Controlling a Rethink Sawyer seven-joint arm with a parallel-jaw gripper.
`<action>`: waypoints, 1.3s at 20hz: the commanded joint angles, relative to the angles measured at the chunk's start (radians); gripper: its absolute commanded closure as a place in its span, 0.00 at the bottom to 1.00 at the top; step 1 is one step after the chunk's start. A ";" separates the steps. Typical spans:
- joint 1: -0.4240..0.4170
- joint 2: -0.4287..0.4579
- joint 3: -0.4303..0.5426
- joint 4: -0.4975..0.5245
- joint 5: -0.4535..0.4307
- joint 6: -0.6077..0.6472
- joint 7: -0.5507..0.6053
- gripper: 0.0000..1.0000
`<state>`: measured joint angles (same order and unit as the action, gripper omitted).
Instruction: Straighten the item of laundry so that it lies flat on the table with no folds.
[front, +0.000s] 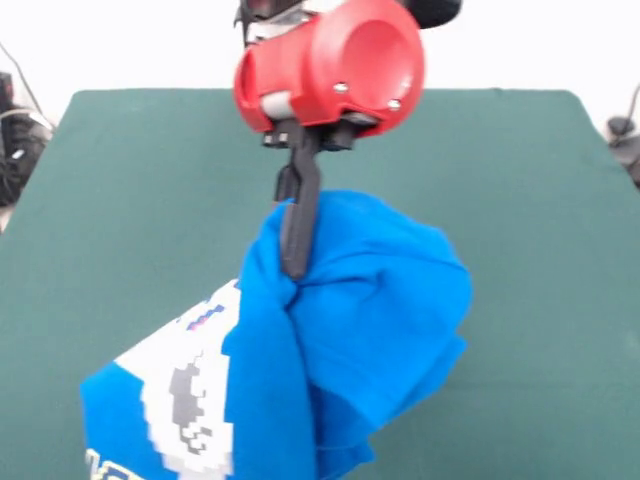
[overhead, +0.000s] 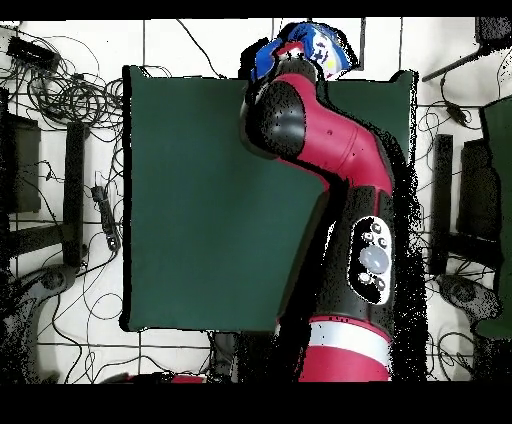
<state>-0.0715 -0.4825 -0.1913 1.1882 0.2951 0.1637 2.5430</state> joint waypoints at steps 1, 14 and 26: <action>0.052 0.058 -0.007 0.032 0.094 0.084 0.221 1.00; 0.134 0.029 -0.090 0.061 0.176 0.130 0.229 1.00; 0.099 0.116 -0.026 0.164 0.122 -0.087 0.179 1.00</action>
<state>0.0181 -0.4564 -0.2872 1.1968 0.4118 0.1412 2.5430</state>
